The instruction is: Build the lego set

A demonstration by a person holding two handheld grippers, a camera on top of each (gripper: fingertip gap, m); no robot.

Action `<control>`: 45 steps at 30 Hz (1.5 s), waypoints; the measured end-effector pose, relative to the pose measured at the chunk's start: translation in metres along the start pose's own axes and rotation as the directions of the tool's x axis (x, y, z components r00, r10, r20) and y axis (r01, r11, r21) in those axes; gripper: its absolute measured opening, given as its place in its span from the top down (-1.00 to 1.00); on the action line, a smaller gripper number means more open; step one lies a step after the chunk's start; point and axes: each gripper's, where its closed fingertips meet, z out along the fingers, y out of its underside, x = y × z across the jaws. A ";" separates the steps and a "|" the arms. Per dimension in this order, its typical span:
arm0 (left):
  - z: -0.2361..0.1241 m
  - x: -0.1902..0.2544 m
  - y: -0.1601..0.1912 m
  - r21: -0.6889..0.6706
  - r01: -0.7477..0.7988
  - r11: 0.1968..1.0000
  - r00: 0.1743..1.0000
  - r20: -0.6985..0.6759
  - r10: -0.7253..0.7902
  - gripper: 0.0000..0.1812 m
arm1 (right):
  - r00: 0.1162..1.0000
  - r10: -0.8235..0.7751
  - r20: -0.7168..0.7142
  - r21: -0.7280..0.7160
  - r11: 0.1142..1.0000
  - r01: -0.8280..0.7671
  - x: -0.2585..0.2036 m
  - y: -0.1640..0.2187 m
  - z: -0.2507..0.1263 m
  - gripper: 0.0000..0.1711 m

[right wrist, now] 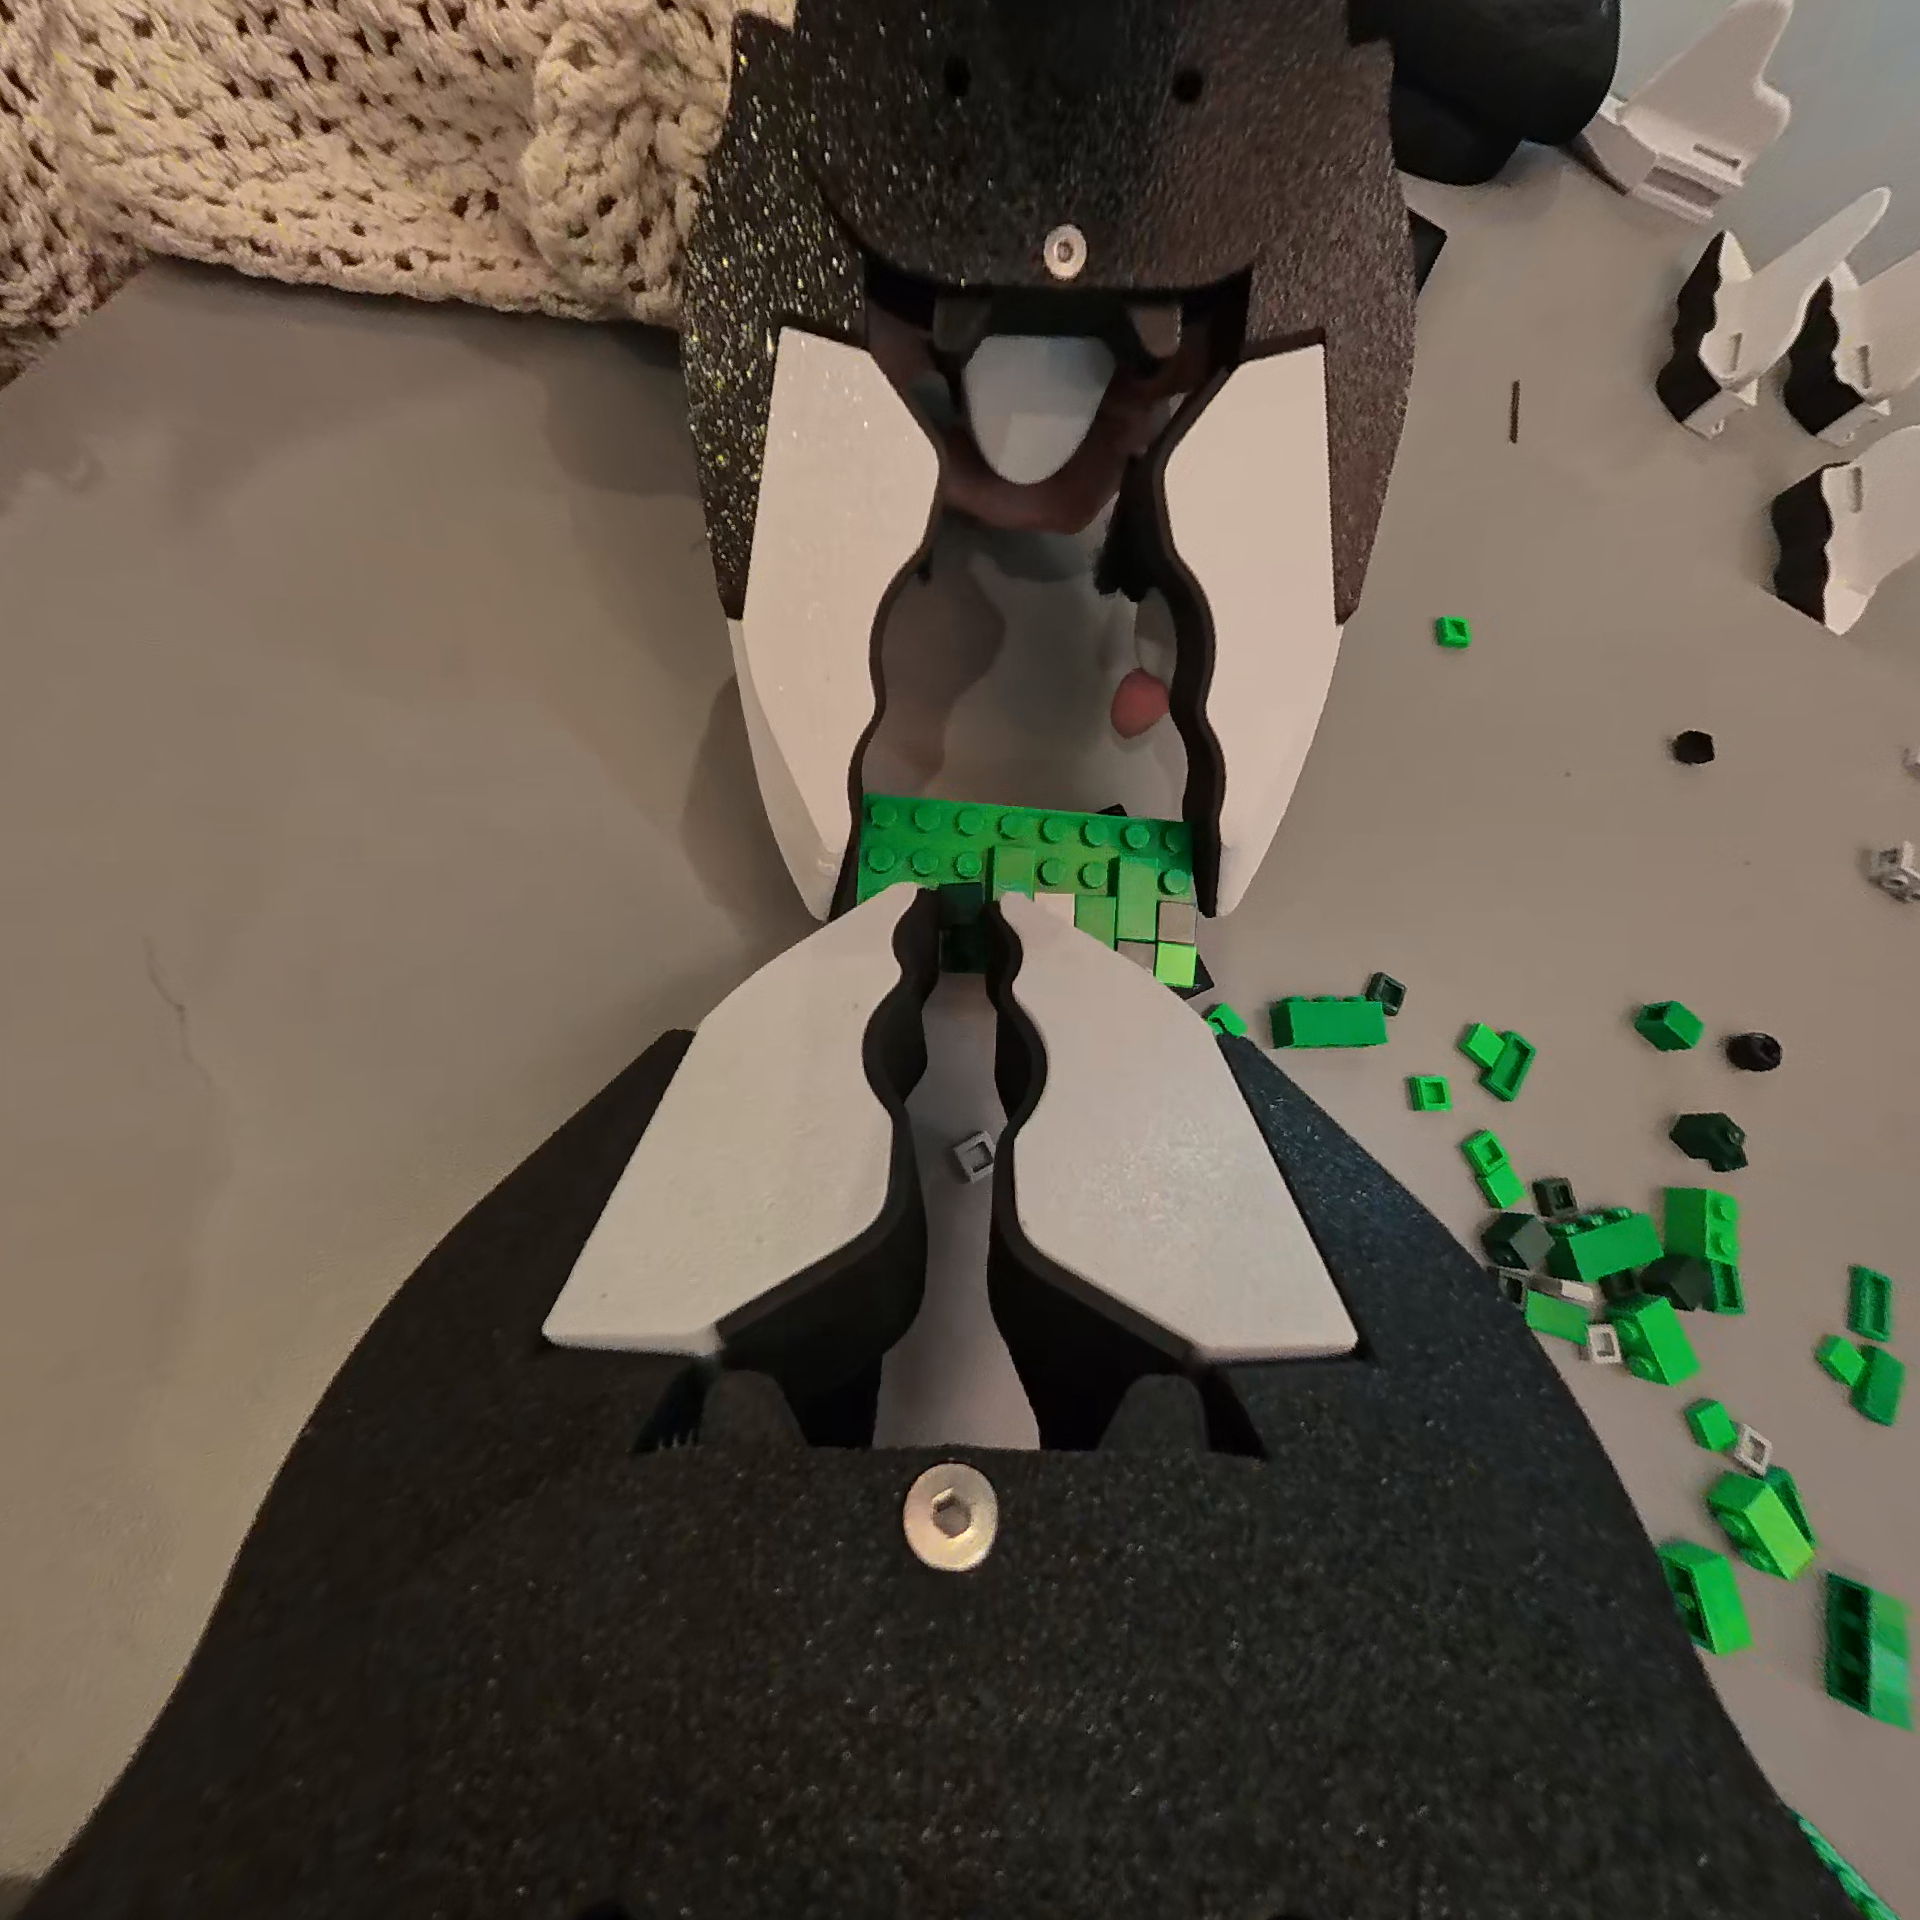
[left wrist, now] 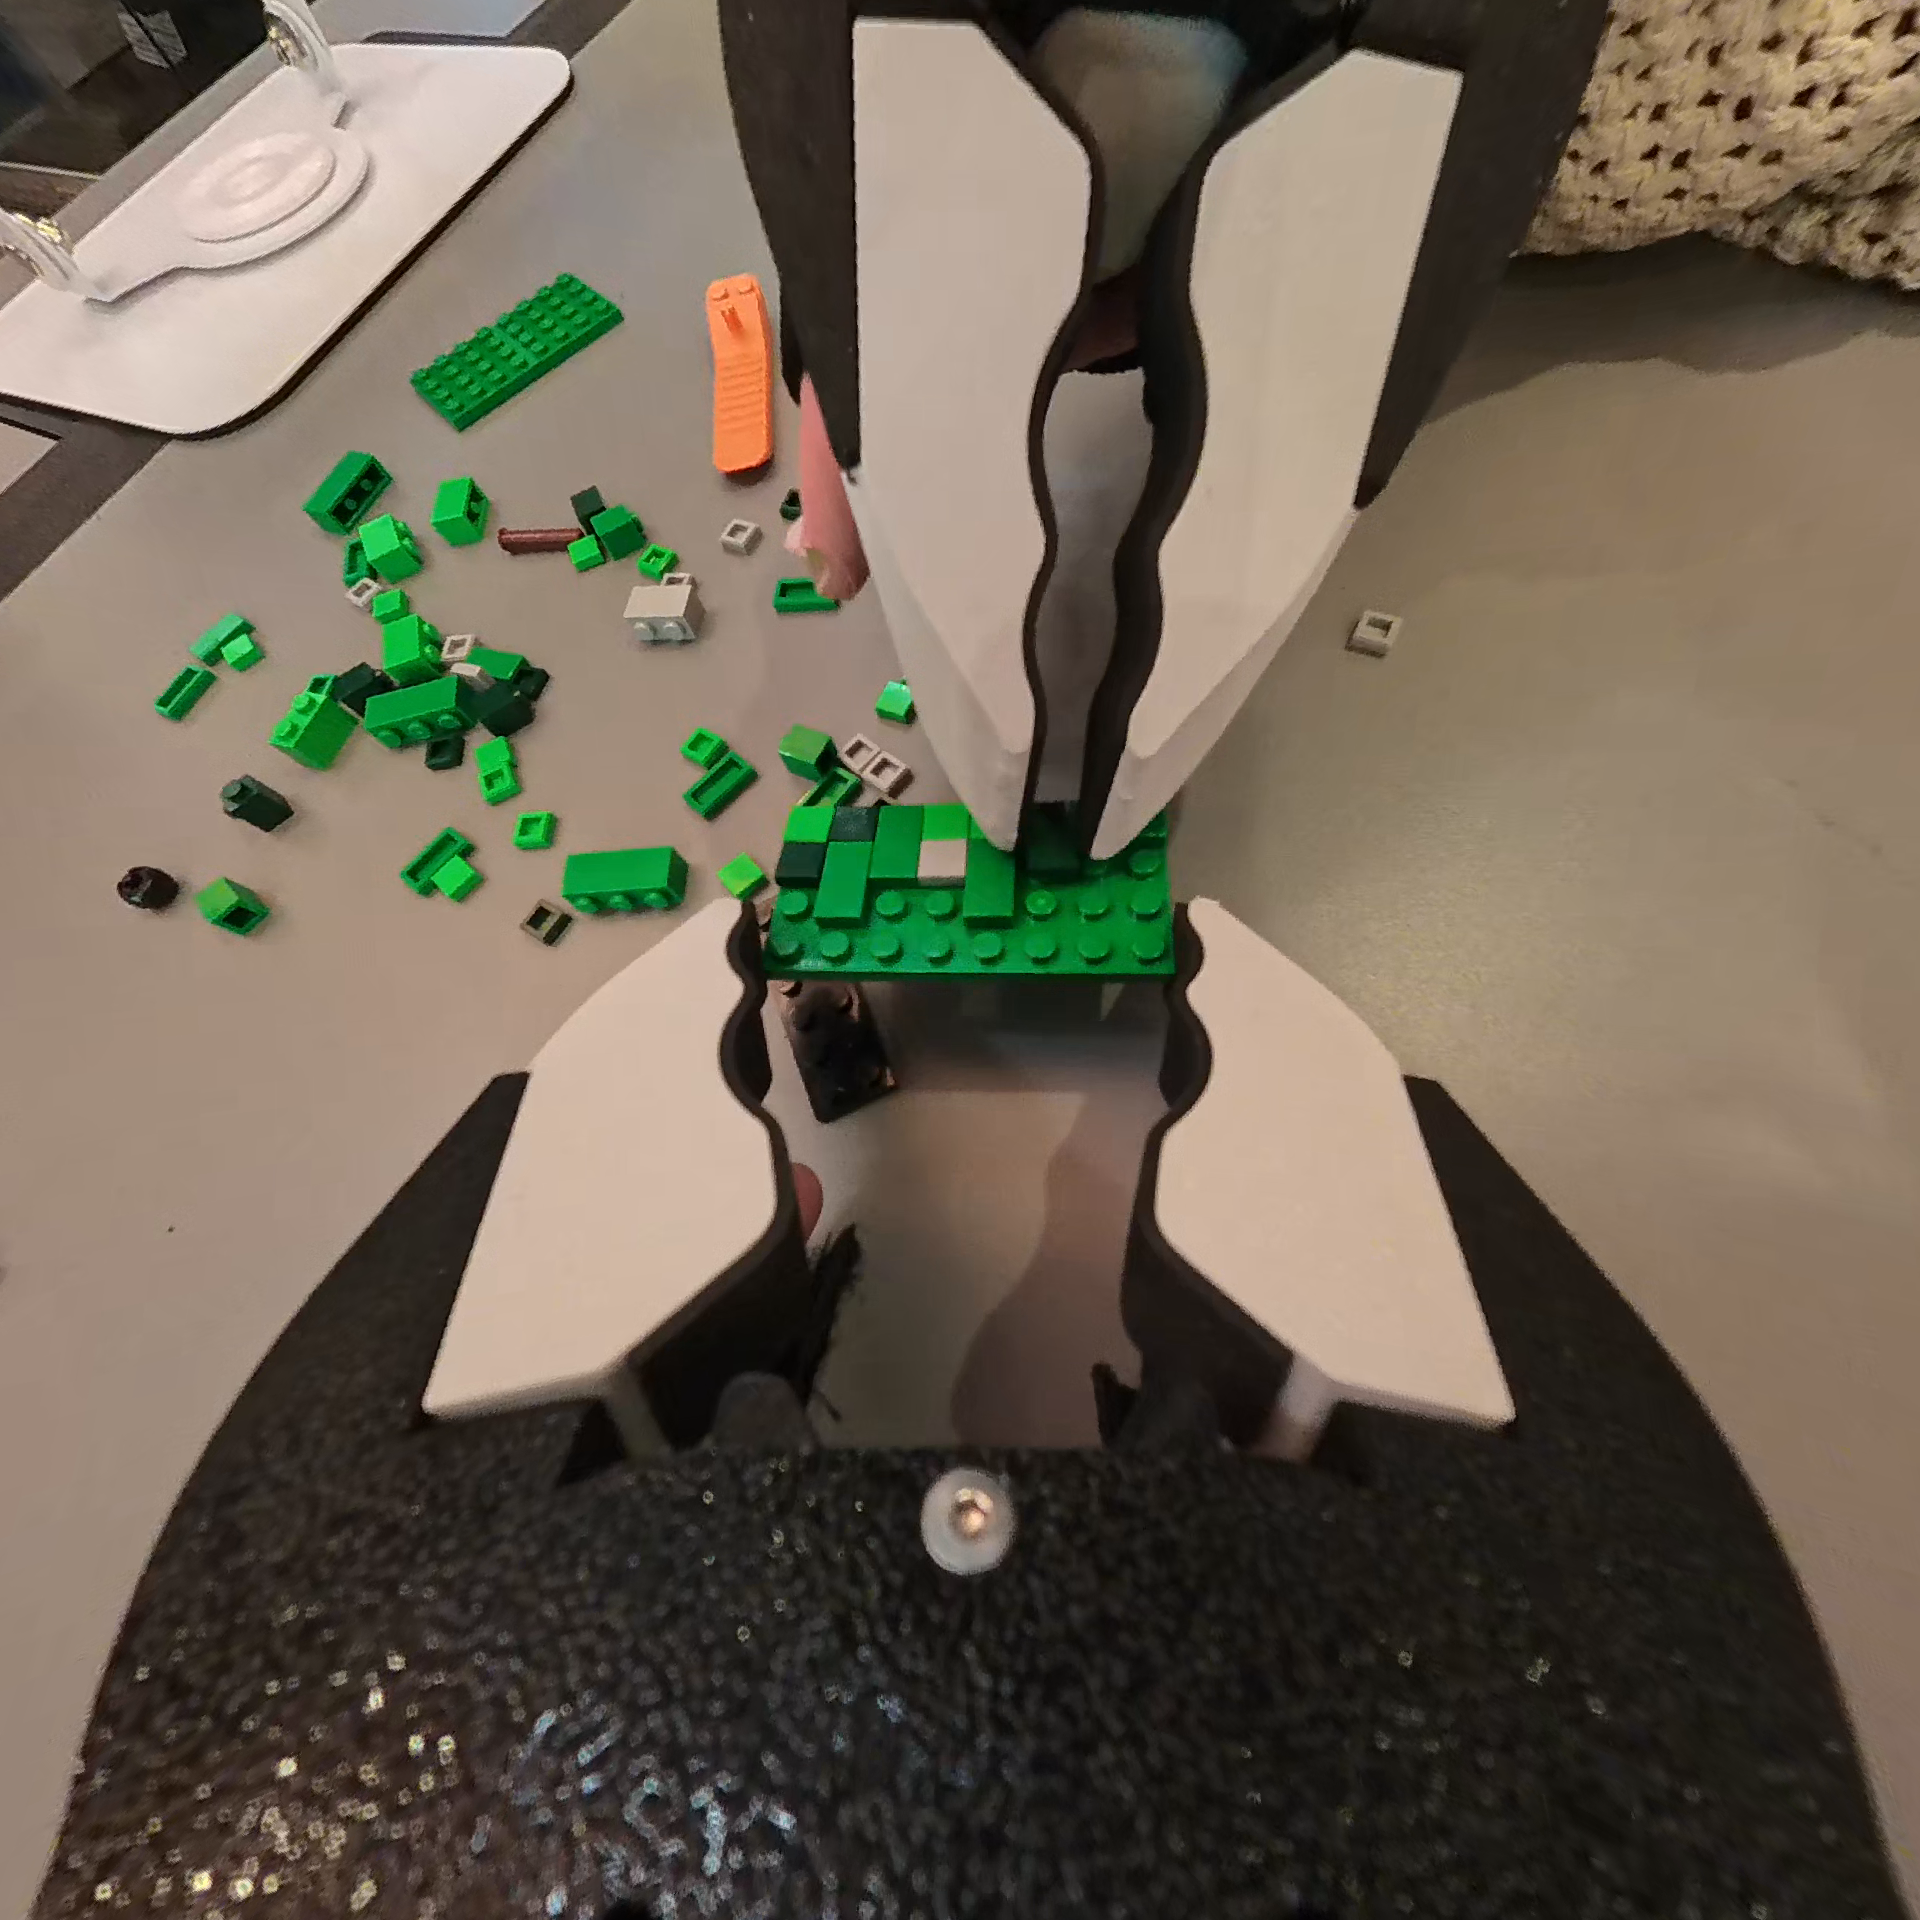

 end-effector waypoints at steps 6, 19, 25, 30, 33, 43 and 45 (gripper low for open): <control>0.000 0.000 0.000 -0.002 -0.001 1.000 1.000 -0.001 0.001 0.18 | 1.000 0.003 -0.001 -0.008 1.000 -0.003 0.000 0.001 0.000 0.91; -0.004 -0.009 -0.005 0.046 0.090 0.995 0.996 0.014 -0.091 0.18 | 0.941 -0.231 -0.246 0.037 0.968 0.247 0.006 -0.007 -0.025 0.44; -0.007 -0.008 -0.014 0.103 0.169 0.980 0.986 -0.032 -0.166 0.18 | 0.619 -0.567 -0.544 -0.167 0.796 0.582 0.005 -0.007 -0.023 0.48; -0.007 -0.008 -0.015 0.111 0.186 0.976 0.982 -0.044 -0.182 0.18 | 0.433 -0.698 -0.570 -0.330 0.678 0.657 0.006 -0.008 -0.015 0.61; -0.007 -0.007 -0.015 0.108 0.187 0.976 0.982 -0.047 -0.183 0.18 | 0.370 -0.727 -0.578 -0.382 0.642 0.665 0.009 -0.010 -0.015 0.68; -0.006 -0.004 -0.014 0.094 0.180 0.979 0.983 -0.056 -0.175 0.18 | 0.335 -0.767 -0.547 -0.426 0.600 0.677 0.008 -0.007 -0.010 0.82; -0.005 -0.003 -0.014 0.094 0.173 0.980 0.984 -0.057 -0.168 0.18 | 0.340 -0.771 -0.539 -0.429 0.598 0.677 0.007 -0.005 -0.010 0.89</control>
